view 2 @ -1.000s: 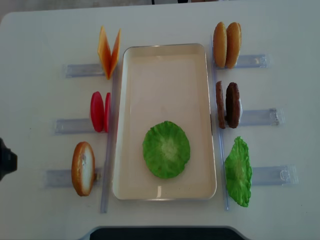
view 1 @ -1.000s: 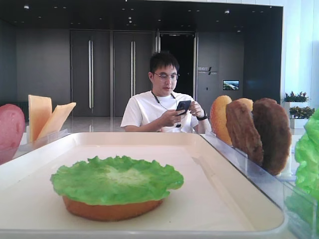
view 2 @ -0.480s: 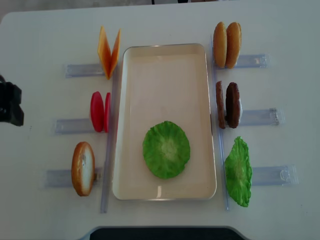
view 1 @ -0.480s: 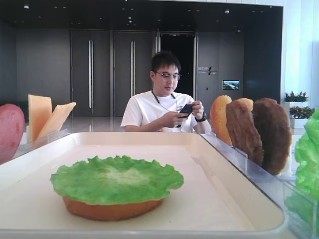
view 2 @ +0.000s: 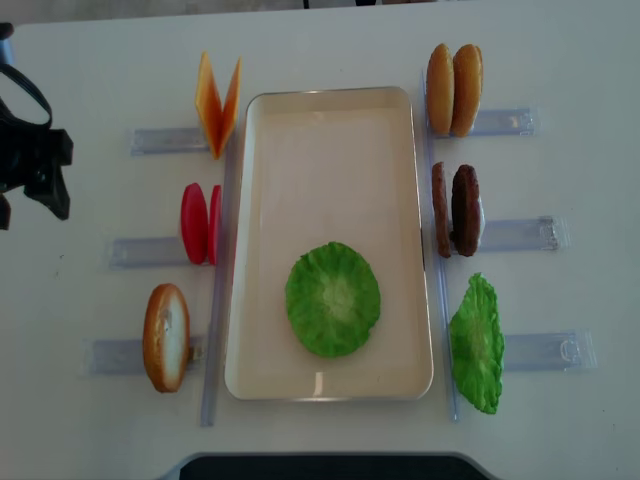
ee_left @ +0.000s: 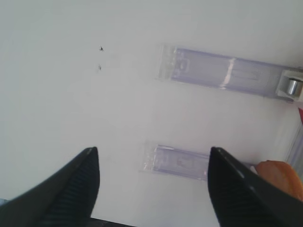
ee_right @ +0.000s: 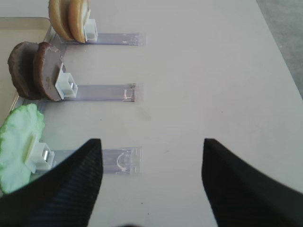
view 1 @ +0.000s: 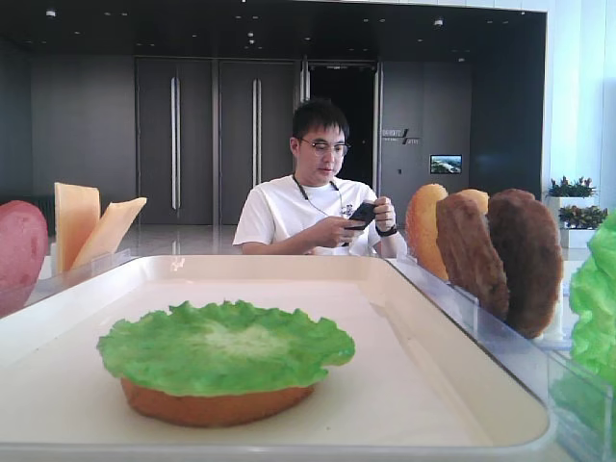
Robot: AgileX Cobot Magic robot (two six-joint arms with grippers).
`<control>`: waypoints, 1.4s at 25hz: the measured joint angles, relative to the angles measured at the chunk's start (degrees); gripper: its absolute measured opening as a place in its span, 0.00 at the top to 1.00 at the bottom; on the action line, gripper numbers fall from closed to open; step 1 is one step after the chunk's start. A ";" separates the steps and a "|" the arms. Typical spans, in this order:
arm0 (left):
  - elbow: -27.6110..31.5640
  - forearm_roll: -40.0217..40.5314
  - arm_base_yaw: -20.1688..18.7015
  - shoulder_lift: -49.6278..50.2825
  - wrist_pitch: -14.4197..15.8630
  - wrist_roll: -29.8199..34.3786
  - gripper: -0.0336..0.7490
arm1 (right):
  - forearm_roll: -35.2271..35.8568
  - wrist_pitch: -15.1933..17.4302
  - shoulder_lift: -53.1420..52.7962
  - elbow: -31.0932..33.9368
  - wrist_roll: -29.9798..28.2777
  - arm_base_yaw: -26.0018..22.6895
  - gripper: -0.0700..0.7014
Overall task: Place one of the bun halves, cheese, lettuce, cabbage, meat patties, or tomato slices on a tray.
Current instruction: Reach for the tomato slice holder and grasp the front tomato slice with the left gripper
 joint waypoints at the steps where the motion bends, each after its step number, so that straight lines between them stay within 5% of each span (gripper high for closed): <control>1: -0.27 0.00 0.00 0.75 -0.10 -0.44 0.26 | 0.00 0.00 0.00 0.00 0.00 0.00 0.31; 15: -0.61 0.23 -1.26 1.77 0.37 -1.56 0.26 | 0.06 0.00 0.00 0.00 0.00 0.00 0.31; 28: -0.66 -0.12 -22.19 2.26 -0.45 -18.19 0.26 | 0.06 0.00 0.00 0.00 0.00 0.00 0.31; 35: -1.53 -1.12 -27.67 2.26 -1.13 -24.03 0.26 | 0.06 0.00 0.00 0.00 0.00 0.00 0.31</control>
